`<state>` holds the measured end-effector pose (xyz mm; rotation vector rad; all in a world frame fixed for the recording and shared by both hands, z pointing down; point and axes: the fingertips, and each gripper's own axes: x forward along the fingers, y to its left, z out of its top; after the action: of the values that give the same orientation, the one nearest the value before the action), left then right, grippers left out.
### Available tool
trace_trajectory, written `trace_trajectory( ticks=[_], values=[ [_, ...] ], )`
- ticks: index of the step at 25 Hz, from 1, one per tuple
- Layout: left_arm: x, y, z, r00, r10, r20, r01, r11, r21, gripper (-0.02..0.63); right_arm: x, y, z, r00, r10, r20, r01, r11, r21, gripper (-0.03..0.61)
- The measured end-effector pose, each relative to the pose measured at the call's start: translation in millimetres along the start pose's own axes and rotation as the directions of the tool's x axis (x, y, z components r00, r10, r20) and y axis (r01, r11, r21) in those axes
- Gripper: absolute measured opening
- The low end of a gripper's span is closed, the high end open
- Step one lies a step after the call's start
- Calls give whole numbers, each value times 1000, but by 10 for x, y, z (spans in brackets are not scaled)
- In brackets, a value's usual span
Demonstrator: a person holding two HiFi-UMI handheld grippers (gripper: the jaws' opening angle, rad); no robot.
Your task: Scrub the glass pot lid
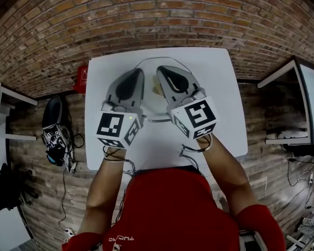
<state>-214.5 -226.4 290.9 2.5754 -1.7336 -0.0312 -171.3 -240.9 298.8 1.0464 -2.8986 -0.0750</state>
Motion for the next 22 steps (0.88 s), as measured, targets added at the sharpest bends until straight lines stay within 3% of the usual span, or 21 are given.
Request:
trace_trajectory(
  ticks=[22],
  values=[
    [28,-95,-31,1000,14,-12,-14,1000,-17,17,-110,-54,-65,1000,2,-24,-2,1000,-10,29]
  ],
)
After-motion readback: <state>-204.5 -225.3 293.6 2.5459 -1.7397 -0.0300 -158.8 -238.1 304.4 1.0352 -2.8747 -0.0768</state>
